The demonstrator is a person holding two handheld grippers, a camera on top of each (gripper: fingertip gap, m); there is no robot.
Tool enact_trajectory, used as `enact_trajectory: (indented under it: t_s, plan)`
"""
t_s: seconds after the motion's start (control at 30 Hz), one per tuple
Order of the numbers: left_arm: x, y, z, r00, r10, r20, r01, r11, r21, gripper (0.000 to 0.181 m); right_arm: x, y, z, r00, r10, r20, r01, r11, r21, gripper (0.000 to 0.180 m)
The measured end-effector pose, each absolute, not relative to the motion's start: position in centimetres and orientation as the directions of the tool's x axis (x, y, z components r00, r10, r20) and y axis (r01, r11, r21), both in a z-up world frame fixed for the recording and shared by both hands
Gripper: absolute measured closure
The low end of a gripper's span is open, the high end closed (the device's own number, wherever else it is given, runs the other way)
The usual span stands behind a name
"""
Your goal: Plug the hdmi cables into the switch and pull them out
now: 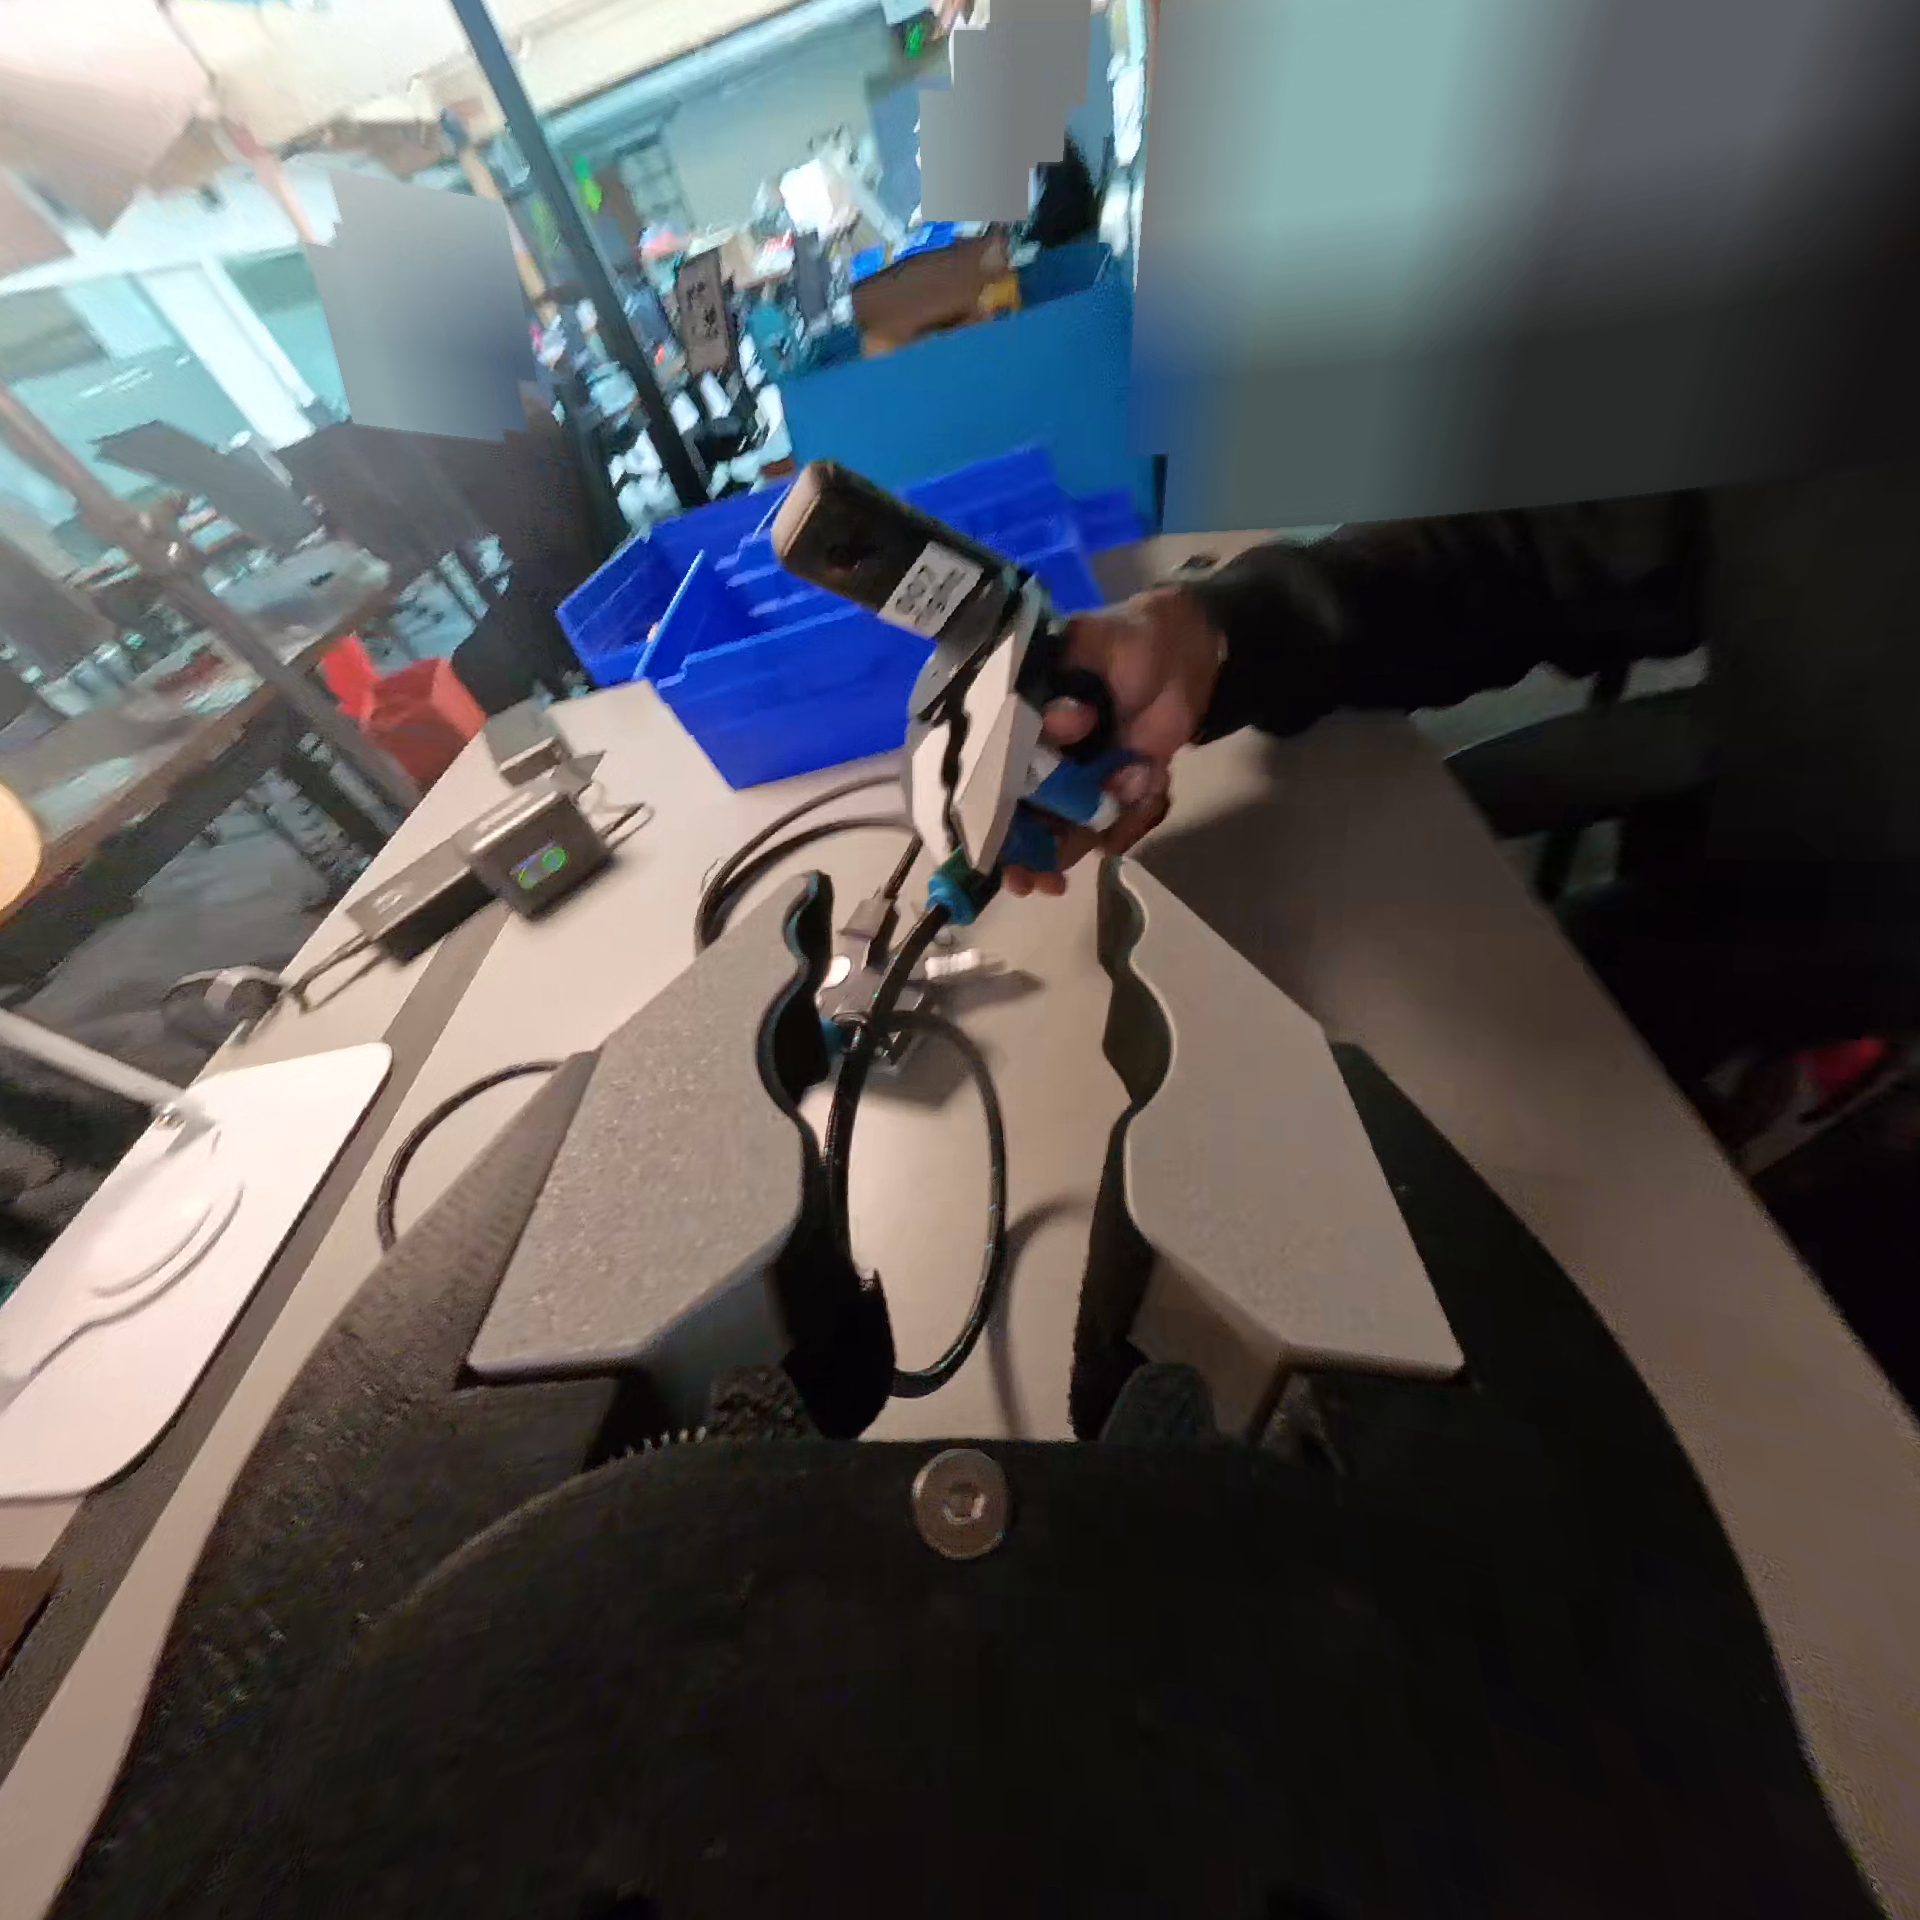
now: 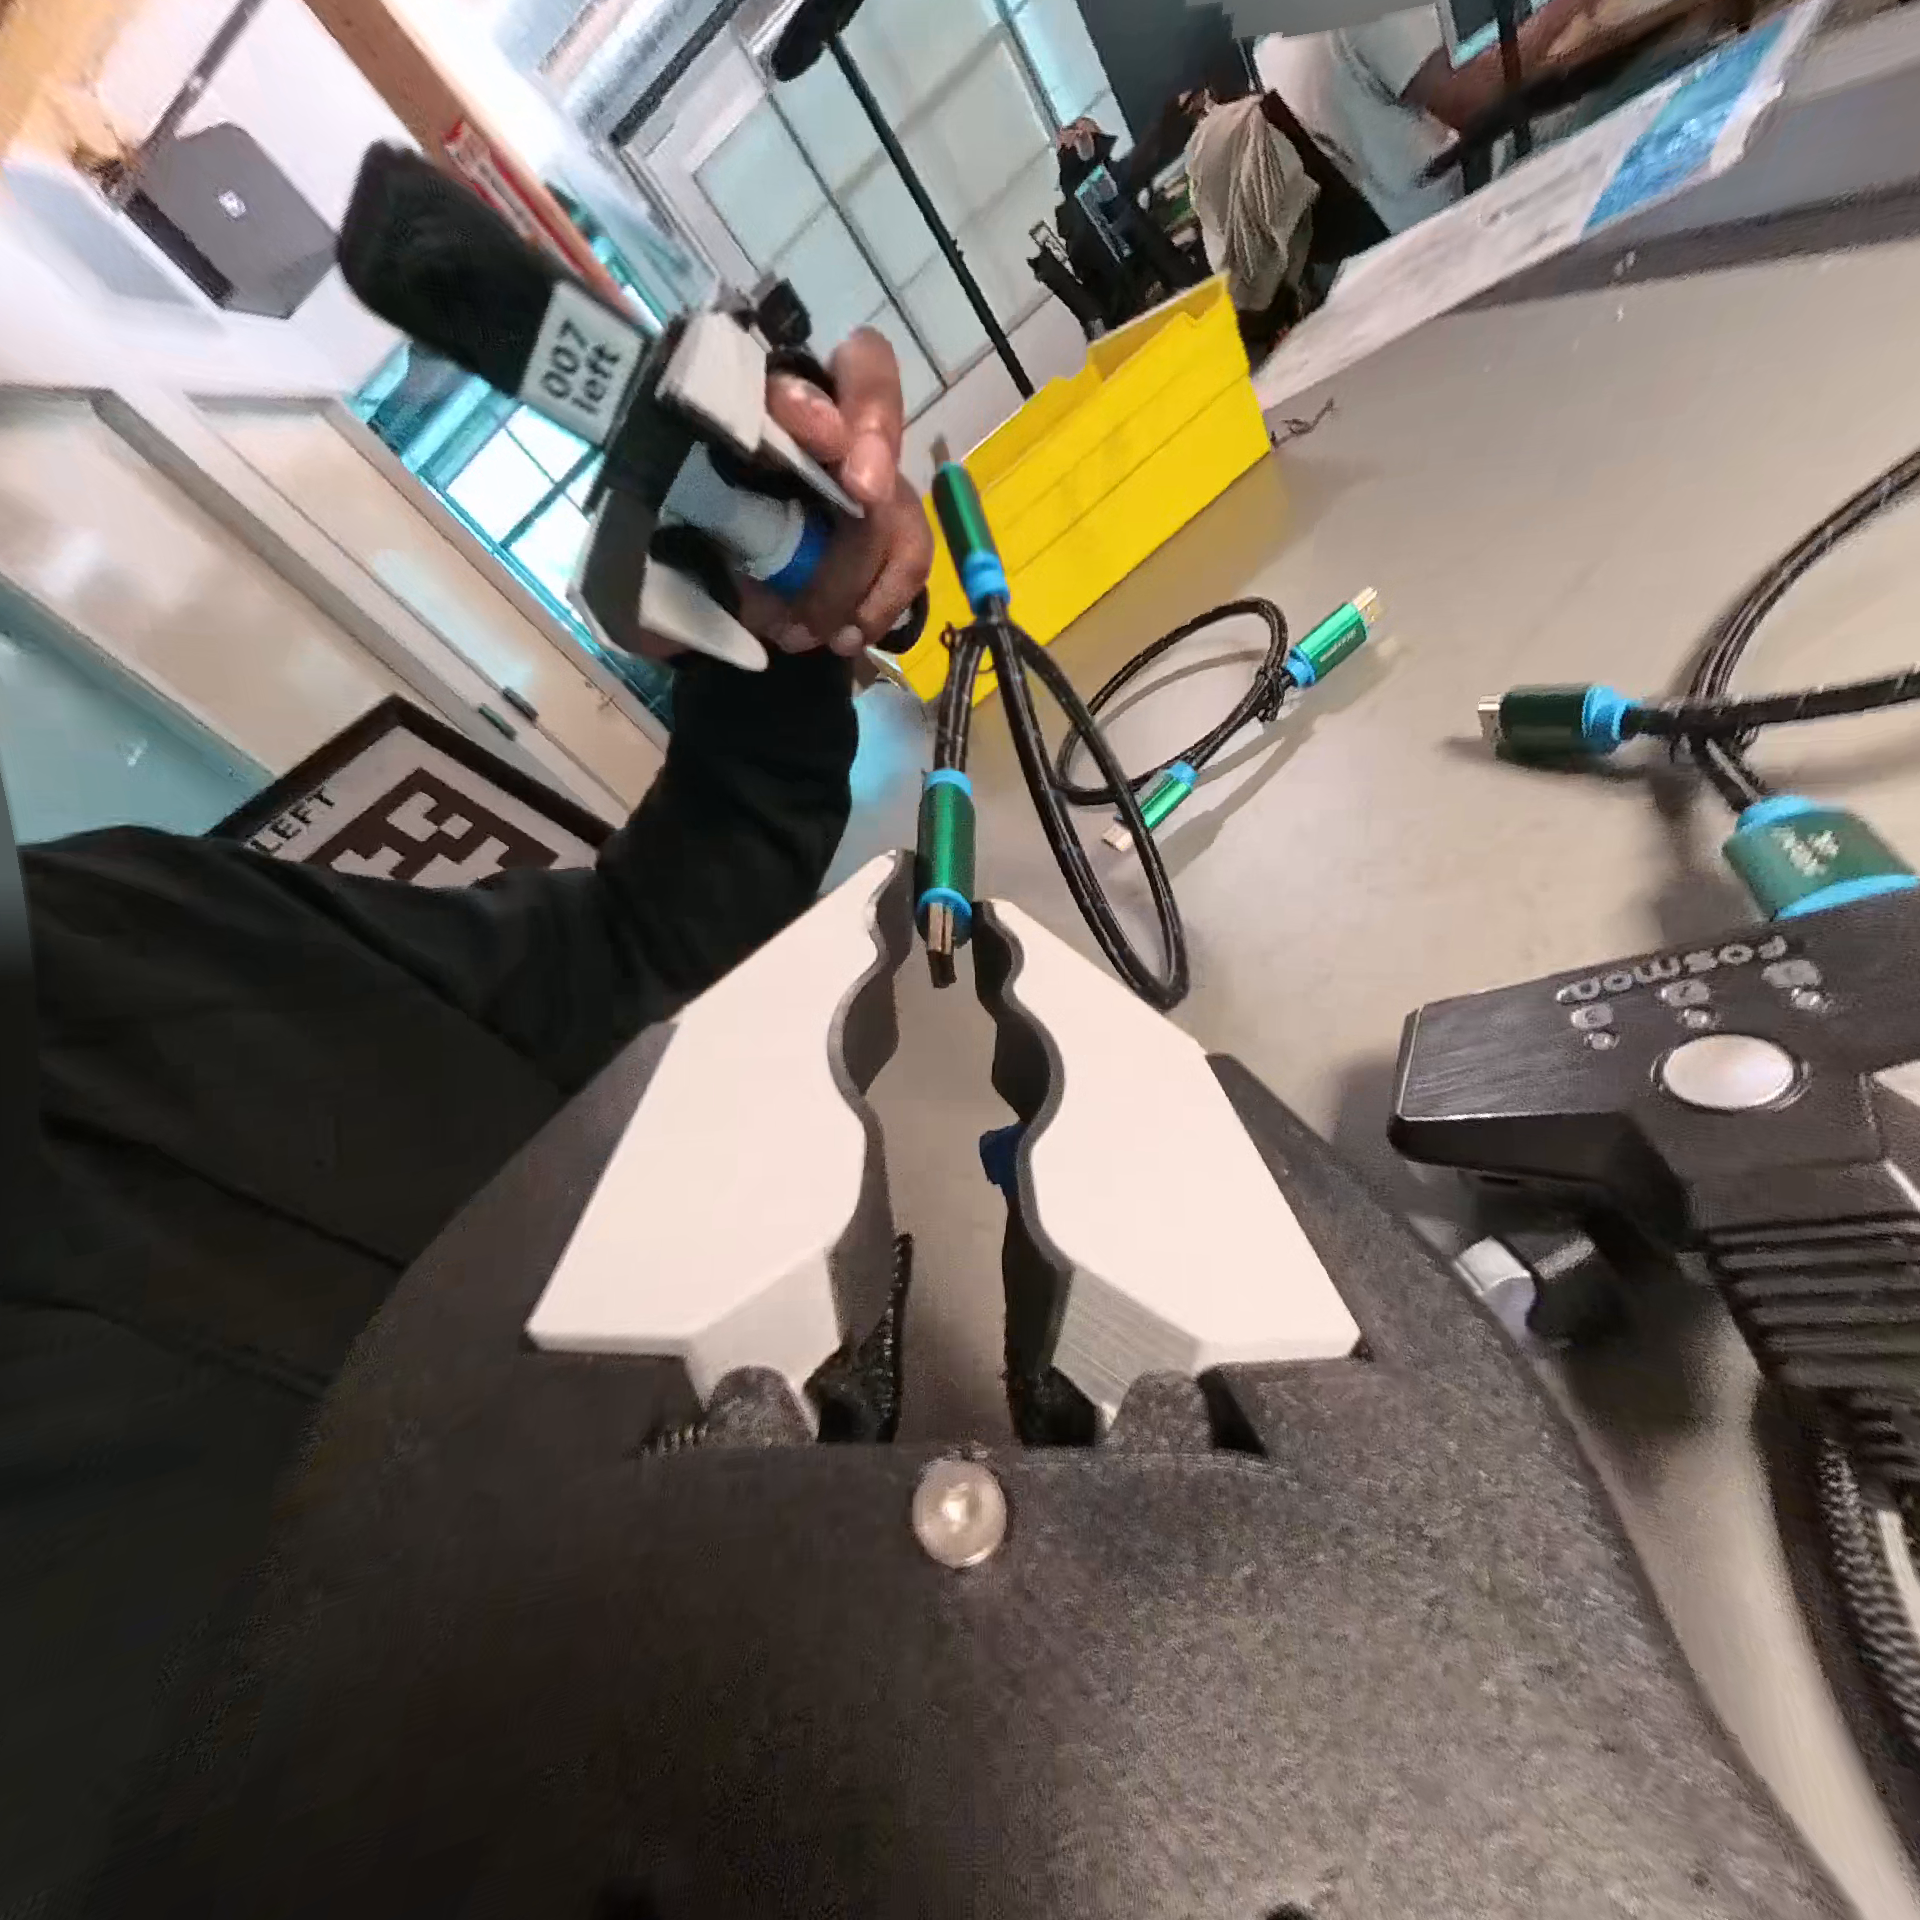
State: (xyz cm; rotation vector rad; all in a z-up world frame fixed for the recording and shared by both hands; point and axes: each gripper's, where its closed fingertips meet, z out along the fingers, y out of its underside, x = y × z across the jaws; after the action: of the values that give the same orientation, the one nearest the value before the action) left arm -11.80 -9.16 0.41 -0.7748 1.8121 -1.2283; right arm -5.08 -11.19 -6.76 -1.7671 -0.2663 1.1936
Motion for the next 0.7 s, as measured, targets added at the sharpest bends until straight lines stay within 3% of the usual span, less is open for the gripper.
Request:
enact_trajectory:
  t_s: [0.1, 0.27, 0.43, 0.7]
  plan:
    - [-9.3, -8.3, -2.9, -0.458, -0.834, -0.310, -0.144, 0.413, -0.899, 0.128, -5.4, -10.7, -7.3, 0.484, 0.588, -0.648, -0.333, -0.561, -0.758, 0.168]
    - [-6.3, -6.7, -6.8, -0.383, -0.763, -0.521, -0.192, 0.617, -0.763, 0.133, -5.9, -10.7, -8.0, 0.470, 0.577, -0.668, -0.316, -0.597, -0.737, 0.168]
    - [-5.3, -7.2, -8.5, -0.393, -0.683, -0.616, -0.180, 0.714, -0.677, 0.142, -6.7, -11.4, -9.4, 0.455, 0.576, -0.679, -0.244, -0.652, -0.717, 0.169]
    - [-5.2, -6.3, -12.6, -0.462, -0.722, -0.515, -0.332, 0.679, -0.654, 0.170, -4.5, -10.2, -10.9, 0.610, 0.550, -0.570, -0.182, -0.603, -0.777, 0.166]
